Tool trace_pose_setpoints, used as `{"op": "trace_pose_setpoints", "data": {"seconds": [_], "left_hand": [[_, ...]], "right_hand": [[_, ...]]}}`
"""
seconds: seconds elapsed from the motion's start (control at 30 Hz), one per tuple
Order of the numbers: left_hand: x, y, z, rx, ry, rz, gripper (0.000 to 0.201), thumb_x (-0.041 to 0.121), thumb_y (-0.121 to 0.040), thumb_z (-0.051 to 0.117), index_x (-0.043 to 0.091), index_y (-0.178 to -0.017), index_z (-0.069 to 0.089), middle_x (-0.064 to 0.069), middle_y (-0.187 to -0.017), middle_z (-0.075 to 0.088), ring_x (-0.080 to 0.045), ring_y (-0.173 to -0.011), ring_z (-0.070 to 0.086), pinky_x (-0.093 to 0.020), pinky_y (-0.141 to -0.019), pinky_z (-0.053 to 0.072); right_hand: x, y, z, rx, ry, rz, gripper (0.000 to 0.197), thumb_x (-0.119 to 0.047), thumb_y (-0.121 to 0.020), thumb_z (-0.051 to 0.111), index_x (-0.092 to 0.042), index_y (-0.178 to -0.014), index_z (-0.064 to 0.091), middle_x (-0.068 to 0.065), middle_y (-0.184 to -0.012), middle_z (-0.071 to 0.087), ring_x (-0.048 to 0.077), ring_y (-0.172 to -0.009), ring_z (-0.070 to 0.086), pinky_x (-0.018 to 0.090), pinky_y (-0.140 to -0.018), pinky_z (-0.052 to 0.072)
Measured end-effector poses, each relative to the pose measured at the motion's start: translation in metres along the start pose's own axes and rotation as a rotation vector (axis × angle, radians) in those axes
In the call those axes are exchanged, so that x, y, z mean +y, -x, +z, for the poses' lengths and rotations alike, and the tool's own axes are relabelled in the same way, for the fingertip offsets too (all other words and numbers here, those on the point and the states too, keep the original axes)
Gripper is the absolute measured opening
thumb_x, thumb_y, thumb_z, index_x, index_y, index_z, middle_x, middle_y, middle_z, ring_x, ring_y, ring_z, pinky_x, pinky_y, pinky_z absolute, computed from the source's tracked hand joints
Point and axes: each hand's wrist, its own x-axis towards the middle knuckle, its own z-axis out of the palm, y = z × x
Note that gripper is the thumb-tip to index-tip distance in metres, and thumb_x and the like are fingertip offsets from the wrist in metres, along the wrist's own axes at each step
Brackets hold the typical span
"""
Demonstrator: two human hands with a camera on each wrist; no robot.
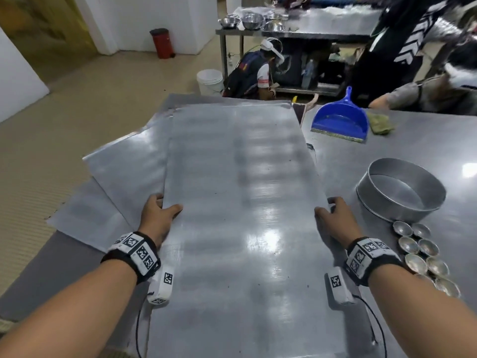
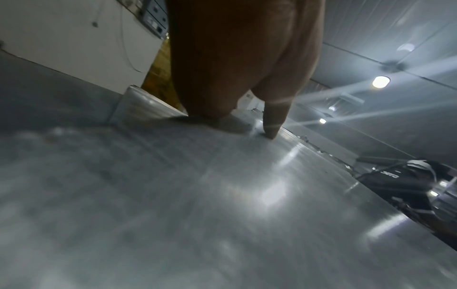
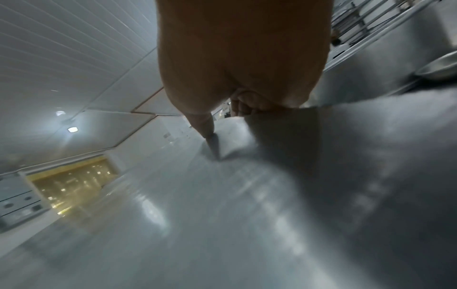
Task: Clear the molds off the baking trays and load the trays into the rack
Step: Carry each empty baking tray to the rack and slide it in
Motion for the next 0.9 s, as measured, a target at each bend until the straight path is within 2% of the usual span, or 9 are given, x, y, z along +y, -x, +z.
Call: {"op": "trace_pose_setpoints", "data": {"seconds": [0.1,0.2,0.4,0.47,0.53,0.63,0.77,0.8,0.9], "left_hand": [[0.002,-0.019,0.008,-0.070,-0.021,0.017,0.051,0.004,-0.081,0.080,0.013,-0.125,0.054,-0.011,-0.112,0.068,-0.026,-0.094,0.070,-0.038,-0.084,0.058],[0.002,-0.034,0.015,-0.123,-0.083,0.019,0.050,0.004,-0.083,0.078,0.011,-0.126,0.053,-0.008,-0.110,0.065,-0.022,-0.091,0.067,-0.030,-0.076,0.054],[0.003,-0.054,0.028,-0.195,-0.218,-0.003,0.051,0.006,-0.087,0.076,0.008,-0.131,0.051,-0.009,-0.115,0.060,-0.025,-0.095,0.061,-0.034,-0.082,0.049],[0.004,-0.059,0.032,-0.199,-0.248,-0.013,0.048,0.005,-0.087,0.075,0.010,-0.129,0.050,-0.007,-0.113,0.058,-0.025,-0.094,0.058,-0.033,-0.081,0.047],[-0.002,-0.071,0.034,-0.220,-0.277,-0.026,0.047,0.007,-0.085,0.077,0.008,-0.126,0.053,-0.010,-0.113,0.063,-0.028,-0.092,0.063,-0.037,-0.082,0.052],[-0.008,-0.086,0.035,-0.259,-0.375,-0.046,0.047,0.013,-0.082,0.080,0.010,-0.124,0.059,-0.012,-0.111,0.066,-0.031,-0.092,0.067,-0.043,-0.086,0.058],[-0.011,-0.102,0.034,-0.369,-0.520,0.006,0.065,0.032,-0.073,0.078,0.020,-0.134,0.058,-0.007,-0.130,0.060,-0.029,-0.108,0.065,-0.043,-0.097,0.055],[-0.010,-0.105,0.035,-0.389,-0.539,0.011,0.064,0.037,-0.072,0.076,0.021,-0.132,0.060,-0.006,-0.127,0.063,-0.027,-0.105,0.066,-0.040,-0.093,0.057],[0.002,-0.097,0.035,-0.332,-0.538,0.029,0.022,0.024,-0.080,0.071,0.012,-0.099,0.067,-0.008,-0.094,0.068,-0.026,-0.080,0.065,-0.027,-0.064,0.049]], "right_hand": [[0.005,0.018,0.007,0.049,-0.043,0.077,0.051,-0.029,-0.093,0.062,-0.014,-0.137,0.043,0.003,-0.121,0.050,0.022,-0.108,0.051,0.031,-0.089,0.037],[0.011,0.028,0.016,0.084,-0.052,0.130,0.052,-0.027,-0.093,0.062,-0.013,-0.139,0.042,0.008,-0.128,0.052,0.023,-0.109,0.050,0.032,-0.090,0.036],[0.019,0.032,0.032,0.124,-0.032,0.220,0.053,-0.026,-0.092,0.063,-0.010,-0.138,0.044,0.014,-0.135,0.055,0.029,-0.117,0.054,0.033,-0.092,0.039],[0.021,0.030,0.037,0.129,0.008,0.229,0.051,-0.025,-0.091,0.064,-0.007,-0.136,0.047,0.014,-0.132,0.058,0.031,-0.119,0.056,0.033,-0.093,0.040],[0.023,0.025,0.040,0.126,0.053,0.231,0.047,-0.025,-0.092,0.065,-0.006,-0.133,0.051,0.011,-0.127,0.060,0.031,-0.116,0.057,0.033,-0.091,0.041],[0.029,0.015,0.043,0.130,0.104,0.221,0.035,-0.027,-0.091,0.066,-0.008,-0.120,0.060,0.011,-0.118,0.065,0.027,-0.101,0.060,0.032,-0.083,0.041],[0.025,0.005,0.042,0.092,0.148,0.218,0.029,-0.019,-0.089,0.065,-0.007,-0.115,0.067,0.010,-0.108,0.069,0.029,-0.099,0.064,0.032,-0.083,0.046],[0.023,0.003,0.040,0.077,0.161,0.217,0.033,-0.017,-0.088,0.065,-0.007,-0.120,0.066,0.012,-0.111,0.067,0.030,-0.104,0.063,0.033,-0.087,0.047],[0.022,0.002,0.039,0.038,0.213,0.208,0.054,-0.020,-0.088,0.067,-0.009,-0.139,0.056,0.020,-0.135,0.057,0.035,-0.121,0.058,0.039,-0.100,0.045]]}}
